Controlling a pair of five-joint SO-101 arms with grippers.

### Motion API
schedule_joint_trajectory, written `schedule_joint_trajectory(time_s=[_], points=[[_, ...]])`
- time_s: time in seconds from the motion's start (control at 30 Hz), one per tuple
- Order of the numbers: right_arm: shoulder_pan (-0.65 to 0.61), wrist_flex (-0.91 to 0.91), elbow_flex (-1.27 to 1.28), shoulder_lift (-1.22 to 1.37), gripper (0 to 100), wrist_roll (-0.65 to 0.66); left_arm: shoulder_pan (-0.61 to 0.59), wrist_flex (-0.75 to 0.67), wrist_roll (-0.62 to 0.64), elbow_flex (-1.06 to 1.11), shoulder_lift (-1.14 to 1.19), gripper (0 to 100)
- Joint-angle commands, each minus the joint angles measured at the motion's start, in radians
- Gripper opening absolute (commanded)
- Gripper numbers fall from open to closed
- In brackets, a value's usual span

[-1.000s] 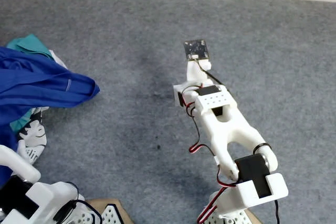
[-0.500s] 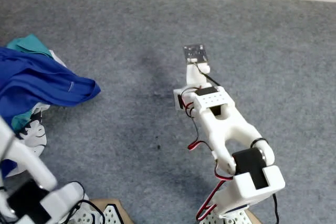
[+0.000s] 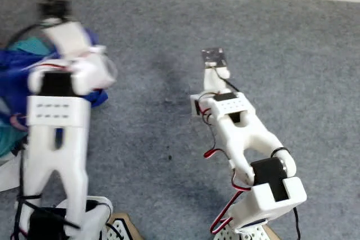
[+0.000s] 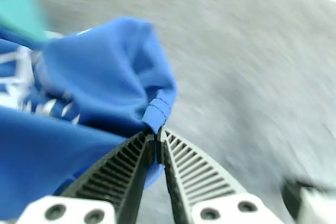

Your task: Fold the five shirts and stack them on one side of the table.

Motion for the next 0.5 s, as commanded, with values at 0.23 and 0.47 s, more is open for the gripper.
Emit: schedule_joint_trajectory(time_s=[0.23,0.47], points=[[0.065,-0.051,-0.013,-0.056,9.4,-0.083,0.176,0.018,0.000,0.116,-0.041,24],[0.065,-0.051,-0.013,-0.056,9.4,-0.083,0.128,0.063,-0.002,0.139,-0.047,37]])
